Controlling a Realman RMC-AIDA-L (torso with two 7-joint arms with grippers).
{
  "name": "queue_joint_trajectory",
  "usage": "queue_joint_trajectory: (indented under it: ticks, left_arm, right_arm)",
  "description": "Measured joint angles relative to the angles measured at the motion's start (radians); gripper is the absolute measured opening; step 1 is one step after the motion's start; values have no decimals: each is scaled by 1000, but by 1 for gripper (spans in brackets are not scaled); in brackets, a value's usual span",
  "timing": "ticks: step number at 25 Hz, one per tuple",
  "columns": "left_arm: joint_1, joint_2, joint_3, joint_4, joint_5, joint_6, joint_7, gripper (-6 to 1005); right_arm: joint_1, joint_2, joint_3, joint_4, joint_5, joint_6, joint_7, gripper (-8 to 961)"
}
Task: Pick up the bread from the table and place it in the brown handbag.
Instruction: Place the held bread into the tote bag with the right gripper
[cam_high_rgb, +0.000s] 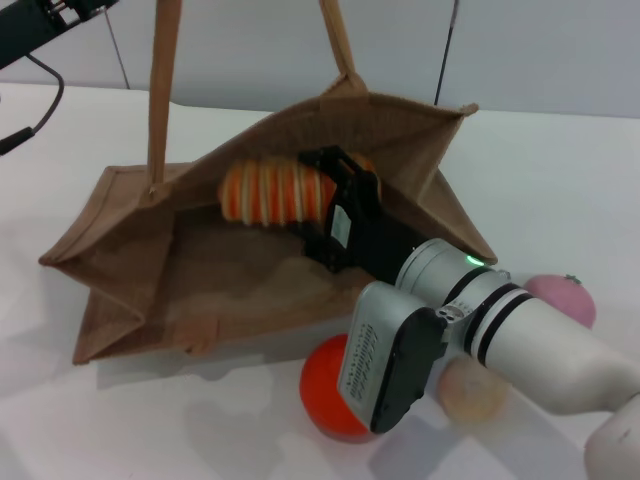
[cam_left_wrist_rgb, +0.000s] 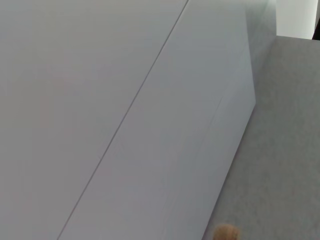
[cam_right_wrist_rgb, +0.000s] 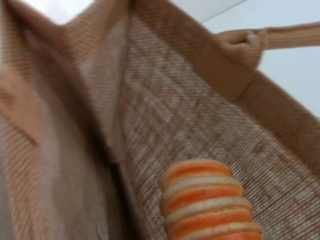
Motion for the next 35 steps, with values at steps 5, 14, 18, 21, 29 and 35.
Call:
queue_joint_trajectory:
  ticks: [5,14,18,21,29,35]
  left_arm:
    - [6,2,0,-1,0,-1,0,122]
    - [7,6,0,2,0,-2,0,121]
    - [8,6,0,3,0,-4,0,122]
    - [8,6,0,3,0,-4,0,122]
    - [9,6,0,2,0,-11,0,122]
    - [23,2,-4,-1,0,-80,0,123]
  right_arm:
    - [-25,-3,38,-64,22,-27,-57,885]
    - [-21,-1,102,-86,22,-55,-61,885]
    - [-35,0,114,-115,43,-60,-150,885]
    - [-47,1,119,-143,124,-65,-280,885]
    - [-66,-1,109,-155,199,45,-357,885]
    - [-131,-6,108,-149,194,200,-225,885]
